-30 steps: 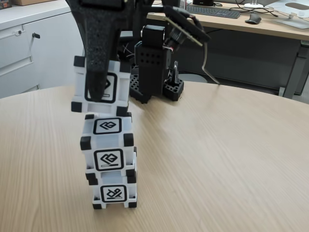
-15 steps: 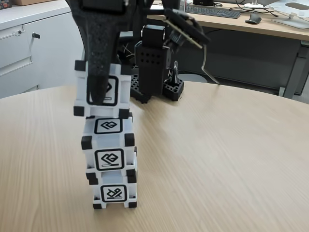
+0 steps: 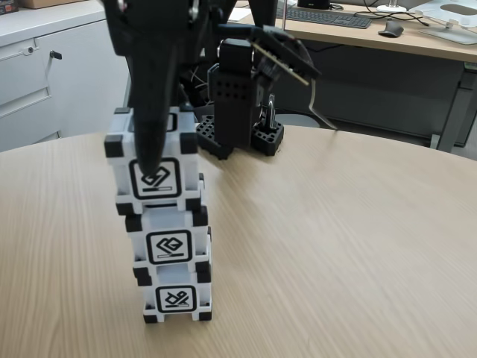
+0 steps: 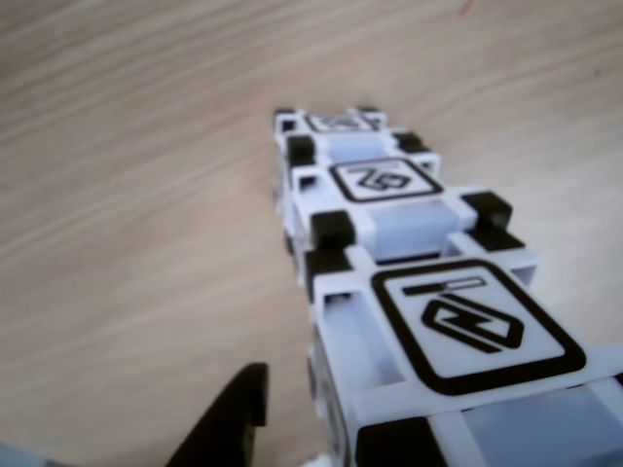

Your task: Stack cubes from left to right.

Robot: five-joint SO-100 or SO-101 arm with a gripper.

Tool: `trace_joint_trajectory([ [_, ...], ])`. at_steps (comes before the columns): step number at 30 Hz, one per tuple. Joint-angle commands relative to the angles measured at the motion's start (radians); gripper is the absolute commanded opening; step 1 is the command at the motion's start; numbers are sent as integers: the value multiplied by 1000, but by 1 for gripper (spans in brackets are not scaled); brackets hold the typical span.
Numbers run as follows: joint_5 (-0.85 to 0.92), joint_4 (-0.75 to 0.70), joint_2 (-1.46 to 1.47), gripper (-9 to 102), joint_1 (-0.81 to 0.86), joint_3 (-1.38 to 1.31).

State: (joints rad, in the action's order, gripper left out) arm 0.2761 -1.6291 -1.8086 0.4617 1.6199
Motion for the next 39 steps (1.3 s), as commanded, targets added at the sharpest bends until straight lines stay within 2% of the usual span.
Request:
trace_joint_trajectory([
  [1,-3,6,-8,43,3,-20],
  [13,2,-6,-6,48,-14,-20],
  [31,-18,-8,-5,48,-18,-3],
  [39,-71,-8,-6,49,-149,-12],
])
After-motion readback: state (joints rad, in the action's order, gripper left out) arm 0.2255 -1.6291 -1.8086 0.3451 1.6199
